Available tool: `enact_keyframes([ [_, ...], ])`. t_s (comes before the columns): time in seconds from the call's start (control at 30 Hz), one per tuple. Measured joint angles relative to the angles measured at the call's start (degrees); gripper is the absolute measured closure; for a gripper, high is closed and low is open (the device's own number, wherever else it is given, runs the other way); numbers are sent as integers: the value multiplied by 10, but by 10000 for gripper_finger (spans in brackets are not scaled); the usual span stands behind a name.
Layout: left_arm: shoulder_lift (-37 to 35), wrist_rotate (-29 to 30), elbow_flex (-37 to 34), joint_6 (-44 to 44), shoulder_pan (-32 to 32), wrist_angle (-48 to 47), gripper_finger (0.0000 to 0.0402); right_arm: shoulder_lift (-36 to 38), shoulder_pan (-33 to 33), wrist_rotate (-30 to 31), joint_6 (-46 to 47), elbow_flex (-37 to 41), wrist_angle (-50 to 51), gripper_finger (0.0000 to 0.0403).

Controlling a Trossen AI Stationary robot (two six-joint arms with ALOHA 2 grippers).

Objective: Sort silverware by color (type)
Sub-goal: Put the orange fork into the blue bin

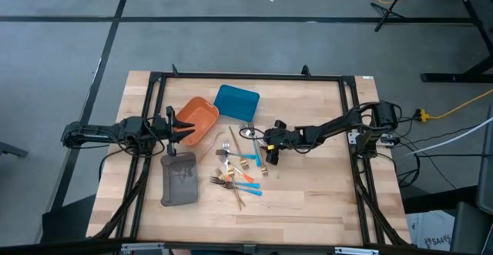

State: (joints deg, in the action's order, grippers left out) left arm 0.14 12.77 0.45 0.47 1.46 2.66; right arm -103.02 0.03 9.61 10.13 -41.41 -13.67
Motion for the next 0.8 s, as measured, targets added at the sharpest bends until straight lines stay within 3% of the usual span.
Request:
enact_keyframes([
  [0.27,0,0,0,0,0,0,318,-1,-1,-2,0,0,0,249],
  [0.8,0,0,0,0,0,0,318,-1,-1,-2,1,0,1,291],
])
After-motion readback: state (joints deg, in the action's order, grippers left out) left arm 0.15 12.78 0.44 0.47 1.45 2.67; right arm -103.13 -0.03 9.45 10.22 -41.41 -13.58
